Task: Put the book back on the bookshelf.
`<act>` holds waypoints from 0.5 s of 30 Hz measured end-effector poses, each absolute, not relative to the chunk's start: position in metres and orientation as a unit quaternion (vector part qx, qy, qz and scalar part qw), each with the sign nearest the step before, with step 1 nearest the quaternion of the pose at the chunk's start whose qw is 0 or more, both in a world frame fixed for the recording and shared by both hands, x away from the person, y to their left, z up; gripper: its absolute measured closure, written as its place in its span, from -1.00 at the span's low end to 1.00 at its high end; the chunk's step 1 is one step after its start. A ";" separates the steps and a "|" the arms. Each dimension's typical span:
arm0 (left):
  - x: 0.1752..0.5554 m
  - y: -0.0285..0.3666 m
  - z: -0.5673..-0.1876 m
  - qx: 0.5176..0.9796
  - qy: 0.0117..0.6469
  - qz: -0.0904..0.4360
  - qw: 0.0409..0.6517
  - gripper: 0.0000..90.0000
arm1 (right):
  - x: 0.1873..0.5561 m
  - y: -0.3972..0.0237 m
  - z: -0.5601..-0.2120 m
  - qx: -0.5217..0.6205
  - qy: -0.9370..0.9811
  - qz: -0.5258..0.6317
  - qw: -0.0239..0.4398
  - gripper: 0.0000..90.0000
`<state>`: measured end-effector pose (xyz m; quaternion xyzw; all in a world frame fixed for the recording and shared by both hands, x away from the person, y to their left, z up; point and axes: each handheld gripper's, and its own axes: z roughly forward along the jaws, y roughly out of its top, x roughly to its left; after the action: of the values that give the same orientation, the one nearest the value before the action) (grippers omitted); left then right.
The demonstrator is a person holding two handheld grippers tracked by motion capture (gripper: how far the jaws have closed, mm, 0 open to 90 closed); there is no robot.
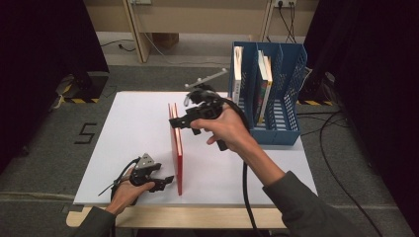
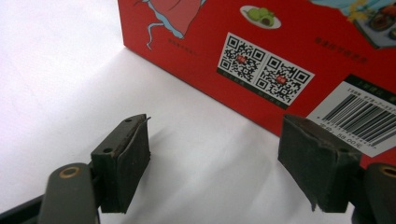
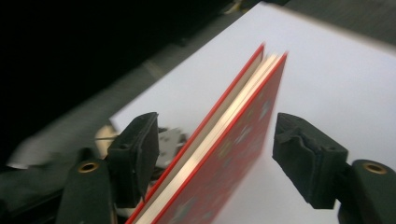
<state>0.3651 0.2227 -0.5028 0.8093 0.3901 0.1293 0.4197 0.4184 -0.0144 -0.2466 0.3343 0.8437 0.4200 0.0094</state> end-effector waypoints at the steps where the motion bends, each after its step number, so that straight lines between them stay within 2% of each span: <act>1: 0.366 0.223 -0.503 0.809 0.392 0.127 0.420 -0.46 | 0.420 -0.021 -0.251 0.342 0.837 0.427 -0.024 -0.29; 2: 0.366 0.222 -0.503 0.809 0.393 0.127 0.419 -0.46 | 0.420 -0.025 -0.255 0.342 0.833 0.433 -0.048 -0.30; 4: 0.365 0.221 -0.503 0.810 0.391 0.133 0.416 -0.46 | 0.420 -0.024 -0.258 0.337 0.842 0.418 -0.050 -0.32; 5: 0.365 0.220 -0.503 0.812 0.388 0.136 0.415 -0.46 | 0.420 -0.022 -0.259 0.344 0.846 0.406 -0.044 -0.43; 7: 0.365 0.220 -0.503 0.812 0.389 0.137 0.414 -0.46 | 0.422 -0.020 -0.259 0.346 0.853 0.390 -0.037 -0.32; 9: 0.365 0.220 -0.503 0.812 0.389 0.135 0.414 -0.47 | 0.422 -0.018 -0.265 0.347 0.854 0.381 -0.069 -0.17; 11: 0.365 0.220 -0.503 0.812 0.388 0.136 0.414 -0.47 | 0.419 -0.006 -0.272 0.336 0.867 0.362 -0.064 -0.21; 15: 0.365 0.220 -0.503 0.811 0.387 0.134 0.417 -0.46 | 0.420 0.010 -0.275 0.331 0.875 0.348 -0.062 -0.13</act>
<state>0.3646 0.2201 -0.5028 0.8110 0.3873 0.1337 0.4175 0.4205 0.0097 -0.2753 0.3309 0.8750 0.3477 -0.0624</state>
